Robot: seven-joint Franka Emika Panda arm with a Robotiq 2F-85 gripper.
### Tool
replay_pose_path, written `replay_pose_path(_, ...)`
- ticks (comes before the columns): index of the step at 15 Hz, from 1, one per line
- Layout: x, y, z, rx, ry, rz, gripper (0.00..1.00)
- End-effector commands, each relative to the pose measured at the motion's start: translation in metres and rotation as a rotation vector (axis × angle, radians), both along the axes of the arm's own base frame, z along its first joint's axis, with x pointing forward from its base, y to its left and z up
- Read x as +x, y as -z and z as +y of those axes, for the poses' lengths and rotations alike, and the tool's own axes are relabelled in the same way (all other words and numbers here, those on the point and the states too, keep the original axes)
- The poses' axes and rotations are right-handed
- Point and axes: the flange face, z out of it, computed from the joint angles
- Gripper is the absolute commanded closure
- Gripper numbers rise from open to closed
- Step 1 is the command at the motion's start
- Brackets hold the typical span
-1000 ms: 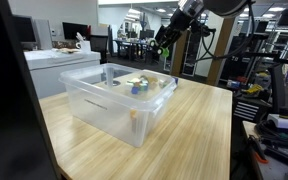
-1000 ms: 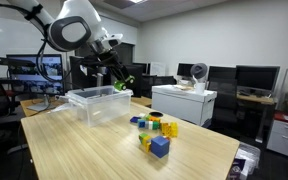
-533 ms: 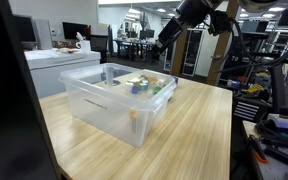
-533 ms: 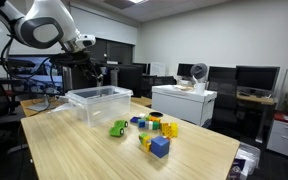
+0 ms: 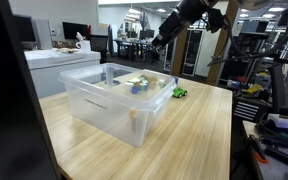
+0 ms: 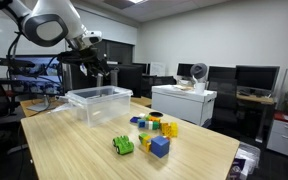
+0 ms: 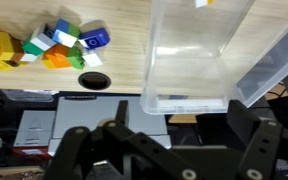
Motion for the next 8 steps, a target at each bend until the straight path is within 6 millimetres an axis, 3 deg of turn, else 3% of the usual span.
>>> replay_pose_path(1,0.02,0.02,-0.061,-0.059,0.118,0.032,0.0)
replay_pose_path(3,0.018,0.047,-0.1,-0.113,0.168,0.097,0.0)
replay_pose_path(8,-0.001,0.121,-0.168,-0.212,0.288,0.355,0.0)
